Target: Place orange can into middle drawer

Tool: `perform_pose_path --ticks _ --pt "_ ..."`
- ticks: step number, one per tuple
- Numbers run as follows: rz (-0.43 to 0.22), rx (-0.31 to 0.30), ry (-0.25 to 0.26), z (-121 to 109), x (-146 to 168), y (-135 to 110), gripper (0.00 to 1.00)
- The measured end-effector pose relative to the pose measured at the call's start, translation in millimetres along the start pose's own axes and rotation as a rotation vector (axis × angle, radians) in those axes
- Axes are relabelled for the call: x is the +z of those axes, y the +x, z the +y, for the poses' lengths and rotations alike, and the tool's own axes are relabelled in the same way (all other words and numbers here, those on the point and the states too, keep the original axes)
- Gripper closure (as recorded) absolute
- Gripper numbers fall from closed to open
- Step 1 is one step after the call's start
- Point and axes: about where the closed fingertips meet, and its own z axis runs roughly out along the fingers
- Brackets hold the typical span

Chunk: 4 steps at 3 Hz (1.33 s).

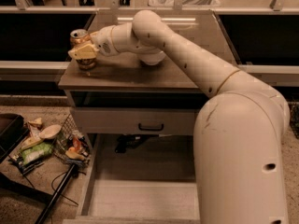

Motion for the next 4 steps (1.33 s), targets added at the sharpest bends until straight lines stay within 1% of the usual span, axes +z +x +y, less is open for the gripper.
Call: perform_pose_path --ticks 1,2,3,4 --pt "0.000 0.000 -0.004 1.6 2.4 0.2 0.00" --pt "0.000 0.001 -0.009 3.4 5.1 0.3 0.15" --pt "0.001 0.001 -0.013 5.2 7.8 0.5 0.39" --pt "0.018 -0.011 0.020 7.2 -5.2 -7.2 0.62"
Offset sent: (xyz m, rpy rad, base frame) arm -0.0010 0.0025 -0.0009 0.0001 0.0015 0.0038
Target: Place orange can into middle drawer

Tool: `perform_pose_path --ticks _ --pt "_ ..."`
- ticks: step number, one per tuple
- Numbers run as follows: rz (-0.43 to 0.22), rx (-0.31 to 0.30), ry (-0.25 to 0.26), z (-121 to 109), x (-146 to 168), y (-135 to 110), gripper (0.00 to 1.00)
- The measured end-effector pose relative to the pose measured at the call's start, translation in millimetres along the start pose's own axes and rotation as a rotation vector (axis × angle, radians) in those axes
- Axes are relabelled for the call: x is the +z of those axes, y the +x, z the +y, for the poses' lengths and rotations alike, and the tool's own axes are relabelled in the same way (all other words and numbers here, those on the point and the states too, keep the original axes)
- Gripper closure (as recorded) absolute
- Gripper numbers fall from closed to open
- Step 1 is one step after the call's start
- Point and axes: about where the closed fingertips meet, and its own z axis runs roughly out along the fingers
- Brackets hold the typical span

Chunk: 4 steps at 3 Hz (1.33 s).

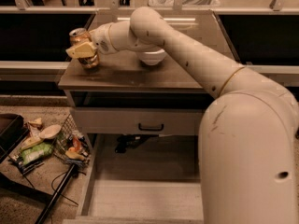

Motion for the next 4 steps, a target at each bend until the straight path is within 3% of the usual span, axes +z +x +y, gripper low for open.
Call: perform_pose_path --ticks 1,2,3,4 --pt "0.055 -0.014 0.061 13.4 -41.3 -18.9 0.85" --pt "0.063 -0.028 0.132 53.9 -93.7 -56.2 1.00" --pt "0.064 -0.042 0.206 112.0 -151.7 -65.4 1.00" --pt "0.053 -0.058 0.204 165.4 -165.2 -40.2 1.00"
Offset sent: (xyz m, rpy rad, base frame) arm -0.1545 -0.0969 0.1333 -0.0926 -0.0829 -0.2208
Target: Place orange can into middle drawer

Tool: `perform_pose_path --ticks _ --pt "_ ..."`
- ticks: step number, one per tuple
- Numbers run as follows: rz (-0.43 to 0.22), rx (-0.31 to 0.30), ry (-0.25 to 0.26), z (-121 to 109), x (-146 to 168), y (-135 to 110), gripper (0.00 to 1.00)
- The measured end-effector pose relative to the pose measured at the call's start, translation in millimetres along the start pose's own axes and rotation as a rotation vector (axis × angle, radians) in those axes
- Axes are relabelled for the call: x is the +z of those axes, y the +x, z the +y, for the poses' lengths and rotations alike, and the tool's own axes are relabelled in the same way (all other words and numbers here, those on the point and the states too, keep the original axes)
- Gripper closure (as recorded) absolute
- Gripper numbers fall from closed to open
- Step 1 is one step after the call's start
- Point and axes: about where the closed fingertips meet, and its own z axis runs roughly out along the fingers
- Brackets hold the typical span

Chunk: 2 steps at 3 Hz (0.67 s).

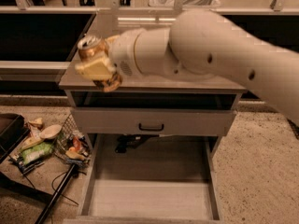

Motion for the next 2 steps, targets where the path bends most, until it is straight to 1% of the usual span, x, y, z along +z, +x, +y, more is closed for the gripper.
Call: perform_pose_path --ticks 1,2 --pt "-0.019 0.123 -0.004 37.0 3.5 84.5 1.00" --pt "-0.006 0.233 0.053 61.3 7.1 186.3 1.00"
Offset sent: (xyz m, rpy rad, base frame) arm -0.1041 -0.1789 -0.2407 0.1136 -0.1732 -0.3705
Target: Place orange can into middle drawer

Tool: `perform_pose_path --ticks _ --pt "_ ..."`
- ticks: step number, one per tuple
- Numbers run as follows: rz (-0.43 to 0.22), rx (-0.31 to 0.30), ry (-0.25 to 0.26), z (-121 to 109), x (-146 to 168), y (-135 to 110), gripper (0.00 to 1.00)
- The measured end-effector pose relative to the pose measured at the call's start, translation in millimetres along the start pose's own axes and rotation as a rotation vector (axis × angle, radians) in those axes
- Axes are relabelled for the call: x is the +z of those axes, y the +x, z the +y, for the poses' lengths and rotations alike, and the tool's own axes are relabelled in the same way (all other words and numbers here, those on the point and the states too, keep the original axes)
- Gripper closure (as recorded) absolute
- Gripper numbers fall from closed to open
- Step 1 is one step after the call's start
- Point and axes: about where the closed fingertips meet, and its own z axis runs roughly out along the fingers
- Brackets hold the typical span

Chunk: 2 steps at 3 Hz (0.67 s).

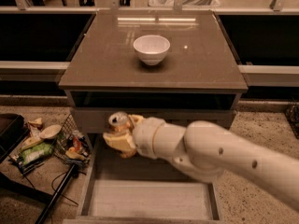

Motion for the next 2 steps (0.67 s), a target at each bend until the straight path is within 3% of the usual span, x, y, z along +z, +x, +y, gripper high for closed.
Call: perform_pose_path --ticks 1,2 --pt "-0.022 -0.074 0.089 4.8 -11.4 57.1 1.00" --pt "-0.081 -0.054 0.148 -4.1 -22.7 52.7 1.00"
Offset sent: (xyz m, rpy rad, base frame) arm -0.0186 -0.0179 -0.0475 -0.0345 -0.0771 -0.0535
